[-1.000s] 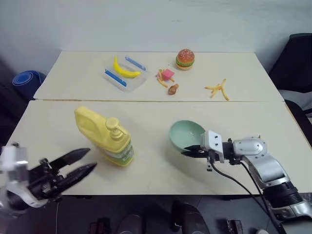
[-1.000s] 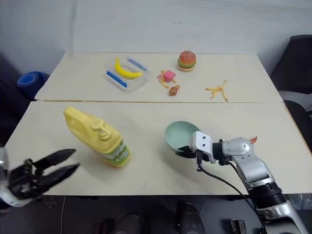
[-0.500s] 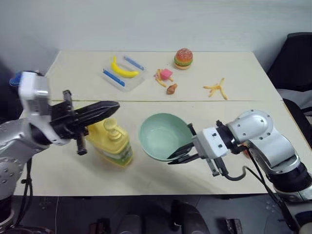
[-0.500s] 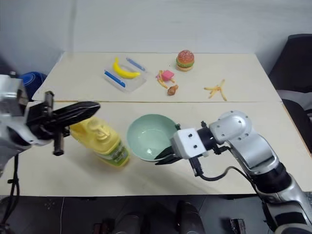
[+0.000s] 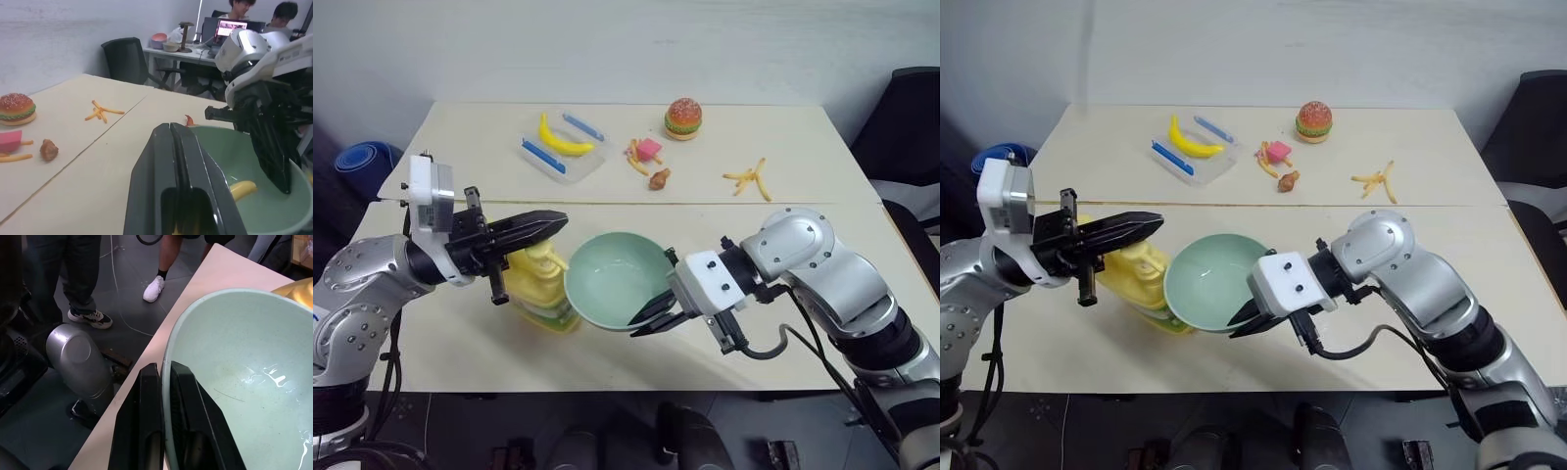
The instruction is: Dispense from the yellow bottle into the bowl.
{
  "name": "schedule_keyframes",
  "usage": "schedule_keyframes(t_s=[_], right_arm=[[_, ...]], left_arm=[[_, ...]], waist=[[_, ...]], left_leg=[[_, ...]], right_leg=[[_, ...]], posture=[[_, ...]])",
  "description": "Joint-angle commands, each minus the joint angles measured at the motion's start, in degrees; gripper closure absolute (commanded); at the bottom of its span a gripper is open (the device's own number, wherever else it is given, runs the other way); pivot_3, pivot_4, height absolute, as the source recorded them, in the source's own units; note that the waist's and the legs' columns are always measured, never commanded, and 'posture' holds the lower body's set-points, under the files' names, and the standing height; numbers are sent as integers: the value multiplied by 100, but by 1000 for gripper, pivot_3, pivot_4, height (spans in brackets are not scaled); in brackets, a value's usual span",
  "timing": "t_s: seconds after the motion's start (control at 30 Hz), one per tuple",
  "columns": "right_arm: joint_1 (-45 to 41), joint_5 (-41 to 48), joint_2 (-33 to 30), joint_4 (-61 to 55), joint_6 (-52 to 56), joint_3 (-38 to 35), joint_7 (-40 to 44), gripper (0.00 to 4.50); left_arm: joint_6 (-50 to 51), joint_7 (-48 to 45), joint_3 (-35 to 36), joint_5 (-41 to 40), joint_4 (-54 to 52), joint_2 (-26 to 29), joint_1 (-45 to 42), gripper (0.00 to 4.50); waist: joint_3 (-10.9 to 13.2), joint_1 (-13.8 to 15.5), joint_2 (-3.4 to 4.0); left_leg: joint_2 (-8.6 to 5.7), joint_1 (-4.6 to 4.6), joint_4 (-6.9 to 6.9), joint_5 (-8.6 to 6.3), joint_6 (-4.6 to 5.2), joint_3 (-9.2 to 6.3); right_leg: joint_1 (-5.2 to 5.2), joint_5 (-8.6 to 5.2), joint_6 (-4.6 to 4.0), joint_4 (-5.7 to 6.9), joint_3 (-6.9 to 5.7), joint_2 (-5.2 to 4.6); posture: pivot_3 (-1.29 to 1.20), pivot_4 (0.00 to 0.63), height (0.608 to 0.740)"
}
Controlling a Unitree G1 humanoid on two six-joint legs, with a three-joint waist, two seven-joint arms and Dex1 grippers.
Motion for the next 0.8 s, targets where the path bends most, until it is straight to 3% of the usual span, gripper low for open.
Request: schedule_keyframes(t_s=[0.03, 0.53, 0.7, 0.8], right_arm=[[-149, 149, 88, -127, 4, -45, 58, 4500], [-331, 203, 295, 38, 145, -29, 160, 4500], [-342, 180, 332, 101, 153, -76, 96, 4500], [-145, 118, 254, 189, 20, -189, 24, 4500]], left_arm=[[97, 53, -228, 386, -45, -57, 226, 4479], [-235, 147, -582, 1330, -40, -111, 938, 4479], [-348, 403, -216, 747, -150, -724, 829, 4479], [-427, 429, 221, 502, -133, -797, 639, 4479]], waist=[[0, -1, 0], [-26, -12, 40], [-45, -7, 67], [-45, -4, 66]], left_leg=[[-1, 1, 0, 0, 0, 0], [0, 23, 0, 2, -3, 3], [-2, 25, -1, 2, -3, 5], [-1, 23, -1, 3, -4, 3]], right_leg=[[1, 0, 0, 0, 0, -1], [9, -2, -4, 0, 7, -4], [10, -2, -4, 0, 9, -8], [7, -2, -4, 2, 8, -7]], posture=[[0, 150, 740], [0, 150, 740], [0, 150, 740], [0, 150, 740]])
